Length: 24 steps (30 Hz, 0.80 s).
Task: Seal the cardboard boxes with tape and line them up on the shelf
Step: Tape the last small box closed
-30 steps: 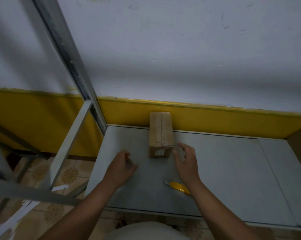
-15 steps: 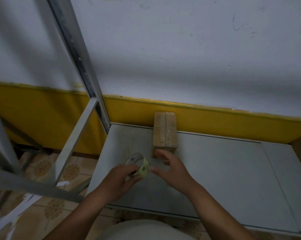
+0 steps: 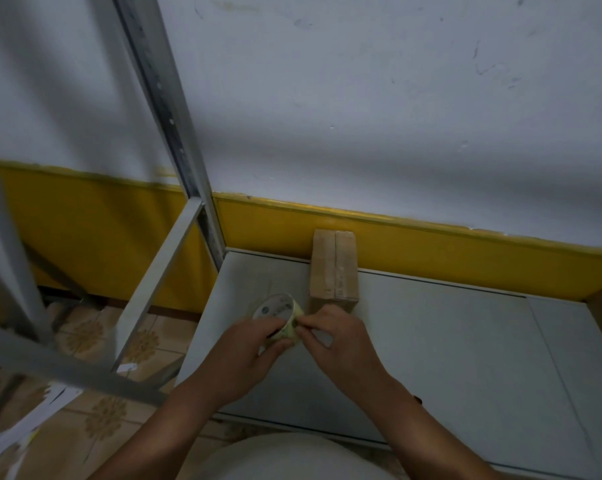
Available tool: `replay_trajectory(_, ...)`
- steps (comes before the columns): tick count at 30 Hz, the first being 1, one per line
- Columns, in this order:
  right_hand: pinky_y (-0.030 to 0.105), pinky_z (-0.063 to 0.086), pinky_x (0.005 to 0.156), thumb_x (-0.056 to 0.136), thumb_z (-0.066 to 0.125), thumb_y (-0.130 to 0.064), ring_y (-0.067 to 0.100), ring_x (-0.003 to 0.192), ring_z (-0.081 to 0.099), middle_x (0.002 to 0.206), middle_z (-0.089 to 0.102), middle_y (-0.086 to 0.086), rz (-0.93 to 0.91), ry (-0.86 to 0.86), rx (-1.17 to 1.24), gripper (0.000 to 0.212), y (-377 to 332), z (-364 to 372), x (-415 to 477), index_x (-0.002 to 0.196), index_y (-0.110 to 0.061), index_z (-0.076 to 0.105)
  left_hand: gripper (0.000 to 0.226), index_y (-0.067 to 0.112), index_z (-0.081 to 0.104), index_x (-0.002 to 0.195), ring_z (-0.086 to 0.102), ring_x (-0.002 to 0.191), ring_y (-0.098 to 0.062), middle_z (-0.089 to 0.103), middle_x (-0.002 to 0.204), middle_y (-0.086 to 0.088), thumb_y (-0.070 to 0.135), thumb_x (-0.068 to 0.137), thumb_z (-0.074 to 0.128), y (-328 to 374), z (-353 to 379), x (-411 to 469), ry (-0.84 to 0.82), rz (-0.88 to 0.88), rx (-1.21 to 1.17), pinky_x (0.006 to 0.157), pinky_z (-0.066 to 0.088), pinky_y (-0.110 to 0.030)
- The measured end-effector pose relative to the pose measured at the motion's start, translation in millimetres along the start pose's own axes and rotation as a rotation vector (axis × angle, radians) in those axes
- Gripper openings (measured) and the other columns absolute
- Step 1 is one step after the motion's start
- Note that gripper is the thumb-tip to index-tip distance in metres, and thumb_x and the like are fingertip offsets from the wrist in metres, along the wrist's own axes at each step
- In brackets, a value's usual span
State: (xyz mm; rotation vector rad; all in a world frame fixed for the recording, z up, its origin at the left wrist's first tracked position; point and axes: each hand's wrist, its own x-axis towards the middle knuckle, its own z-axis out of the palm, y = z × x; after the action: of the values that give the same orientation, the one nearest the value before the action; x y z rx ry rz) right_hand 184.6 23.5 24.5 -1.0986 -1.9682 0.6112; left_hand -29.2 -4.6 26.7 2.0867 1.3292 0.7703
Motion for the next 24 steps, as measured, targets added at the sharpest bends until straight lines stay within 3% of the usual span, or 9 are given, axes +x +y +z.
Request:
replay_trajectory(3, 0.031, 0.056, 0.092, 0.090, 0.079, -0.038, 0.002, 0.109, 0.063, 0.118, 0.067, -0.012, 0.255, -0.012, 0.104, 0.041, -6, -9, 8, 0.127, -0.026, 0.069, 0.016, 0.030, 0.069, 0.114, 0.058, 0.089, 0.007, 0.067, 0.101, 0.022, 0.040, 0.105, 0.061, 3, -3, 2, -0.047, 0.034, 0.001, 0.075, 0.044, -0.018)
replay_trajectory(5, 0.024, 0.052, 0.102, 0.082, 0.082, -0.051, -0.003, 0.124, 0.056, 0.137, 0.059, -0.018, 0.466, -0.201, 0.281, 0.069, -4, -26, 19, 0.144, -0.036, 0.054, 0.018, 0.030, 0.067, 0.118, 0.055, 0.096, 0.009, 0.066, 0.107, 0.021, 0.040, 0.105, 0.061, 6, -5, 3, -0.110, 0.077, 0.008, 0.079, 0.044, -0.016)
replay_trajectory(7, 0.027, 0.050, 0.108, 0.078, 0.086, -0.051, -0.004, 0.128, 0.054, 0.142, 0.057, -0.017, 0.485, -0.398, 0.333, 0.079, -1, -45, 28, 0.148, -0.036, 0.050, 0.017, 0.032, 0.064, 0.121, 0.053, 0.099, 0.010, 0.064, 0.111, 0.022, 0.037, 0.106, 0.061, 10, -6, 3, -0.158, 0.103, 0.015, 0.082, 0.043, -0.015)
replay_trajectory(9, 0.031, 0.050, 0.109, 0.077, 0.087, -0.049, -0.002, 0.127, 0.057, 0.139, 0.061, -0.017, 0.437, -0.469, 0.306, 0.078, -1, -55, 30, 0.146, -0.031, 0.055, 0.014, 0.033, 0.063, 0.120, 0.052, 0.099, 0.008, 0.062, 0.110, 0.024, 0.036, 0.107, 0.061, 14, -5, 4, -0.179, 0.115, 0.021, 0.082, 0.044, -0.017)
replay_trajectory(15, 0.012, 0.044, 0.103, 0.086, 0.081, -0.039, -0.012, 0.122, 0.055, 0.129, 0.060, -0.030, 0.288, -0.252, 0.158, 0.056, -20, -46, 16, 0.138, -0.032, 0.060, 0.014, 0.037, 0.059, 0.120, 0.050, 0.098, 0.009, 0.057, 0.108, 0.029, 0.035, 0.107, 0.058, 12, -4, 4, -0.157, 0.084, 0.063, 0.082, 0.042, -0.017)
replay_trajectory(19, 0.018, 0.043, 0.110, 0.095, 0.073, -0.034, 0.001, 0.128, 0.058, 0.139, 0.064, -0.006, 0.149, -0.077, 0.004, 0.048, -22, -29, 3, 0.139, -0.015, 0.064, 0.013, 0.032, 0.057, 0.115, 0.052, 0.088, -0.005, 0.061, 0.101, 0.017, 0.041, 0.108, 0.051, 16, -3, 4, -0.131, 0.075, 0.042, 0.076, 0.047, -0.032)
replay_trajectory(24, 0.018, 0.049, 0.098, 0.097, 0.071, -0.019, 0.017, 0.108, 0.066, 0.118, 0.070, 0.008, -0.007, 0.070, -0.165, 0.032, -24, -18, 0, 0.125, -0.004, 0.072, 0.021, 0.032, 0.056, 0.114, 0.051, 0.083, -0.005, 0.062, 0.097, 0.016, 0.048, 0.107, 0.045, 24, 2, 6, -0.075, 0.038, -0.006, 0.071, 0.045, -0.032)
